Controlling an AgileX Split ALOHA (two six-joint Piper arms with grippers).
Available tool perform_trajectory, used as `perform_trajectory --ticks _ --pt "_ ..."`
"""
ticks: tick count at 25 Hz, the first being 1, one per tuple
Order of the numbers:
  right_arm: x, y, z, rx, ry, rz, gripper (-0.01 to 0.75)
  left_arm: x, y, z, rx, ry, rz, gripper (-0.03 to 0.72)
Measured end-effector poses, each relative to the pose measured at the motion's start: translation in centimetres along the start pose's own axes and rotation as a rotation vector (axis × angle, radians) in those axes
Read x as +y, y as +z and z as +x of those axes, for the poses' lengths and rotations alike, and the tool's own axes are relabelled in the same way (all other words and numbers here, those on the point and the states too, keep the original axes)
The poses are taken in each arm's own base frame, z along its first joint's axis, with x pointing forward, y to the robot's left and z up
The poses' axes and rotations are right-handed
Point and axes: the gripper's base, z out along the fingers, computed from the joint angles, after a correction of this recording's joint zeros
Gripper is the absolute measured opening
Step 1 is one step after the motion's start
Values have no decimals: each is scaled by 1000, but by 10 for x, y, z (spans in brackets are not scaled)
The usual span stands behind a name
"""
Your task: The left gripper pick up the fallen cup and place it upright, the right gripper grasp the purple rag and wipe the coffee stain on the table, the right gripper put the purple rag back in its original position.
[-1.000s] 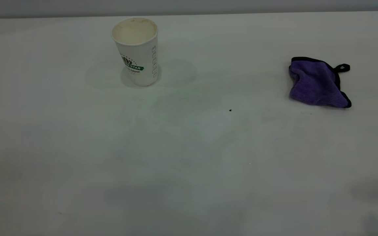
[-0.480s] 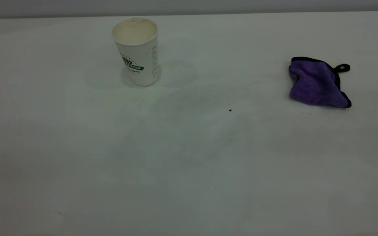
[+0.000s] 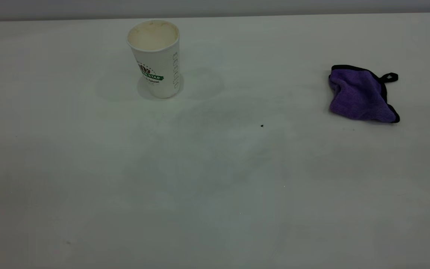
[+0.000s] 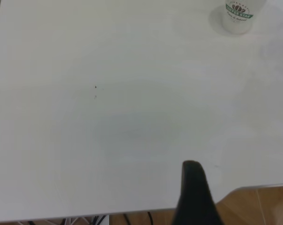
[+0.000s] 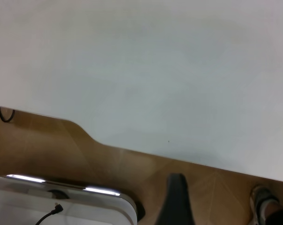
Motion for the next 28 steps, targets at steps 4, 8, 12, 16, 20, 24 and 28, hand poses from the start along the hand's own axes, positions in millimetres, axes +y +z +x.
perform_trajectory --ticks 4,8,12,16,20,24,28 --pt "-3 -8 6 -68 63 47 658 0 0 0 0 0 0 569" --pt "-4 -19 16 -176 126 106 643 0 0 0 0 0 0 569" --pt "-1 -32 30 -304 137 147 628 0 0 0 0 0 0 569" --pt "1 -39 42 -395 128 161 619 0 0 0 0 0 0 569" --pt "2 -42 46 -423 124 166 616 0 0 0 0 0 0 569" --pt "2 -42 46 -423 124 166 599 0 0 0 0 0 0 569" --pt "2 -42 46 -423 124 166 571 0 0 0 0 0 0 569"
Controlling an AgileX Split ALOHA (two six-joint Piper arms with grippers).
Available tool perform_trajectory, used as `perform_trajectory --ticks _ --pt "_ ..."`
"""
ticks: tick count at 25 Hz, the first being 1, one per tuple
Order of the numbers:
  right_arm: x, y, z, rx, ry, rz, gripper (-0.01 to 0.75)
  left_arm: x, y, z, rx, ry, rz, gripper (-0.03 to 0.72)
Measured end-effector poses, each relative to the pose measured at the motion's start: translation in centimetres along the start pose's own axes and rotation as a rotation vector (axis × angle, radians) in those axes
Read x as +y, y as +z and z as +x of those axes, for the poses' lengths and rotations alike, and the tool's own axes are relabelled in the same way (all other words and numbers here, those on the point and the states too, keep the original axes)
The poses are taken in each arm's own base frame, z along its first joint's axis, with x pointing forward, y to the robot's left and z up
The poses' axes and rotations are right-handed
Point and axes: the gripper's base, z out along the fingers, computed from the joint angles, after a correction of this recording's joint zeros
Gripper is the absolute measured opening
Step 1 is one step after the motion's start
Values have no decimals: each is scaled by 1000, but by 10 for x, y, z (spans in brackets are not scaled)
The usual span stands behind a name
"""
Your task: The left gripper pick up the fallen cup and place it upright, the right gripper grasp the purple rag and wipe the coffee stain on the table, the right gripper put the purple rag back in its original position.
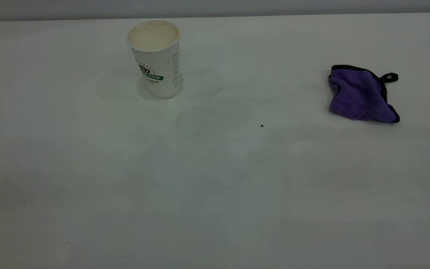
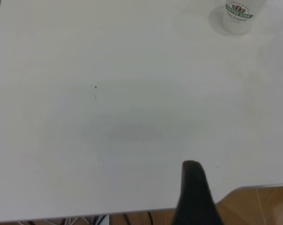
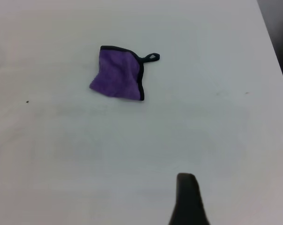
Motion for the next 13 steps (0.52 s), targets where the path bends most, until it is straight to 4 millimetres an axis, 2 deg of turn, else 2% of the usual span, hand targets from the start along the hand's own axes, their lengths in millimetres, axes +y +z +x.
perform_trajectory --ticks 13 --pt "0 0 0 1 0 0 467 0 0 0 0 0 0 569"
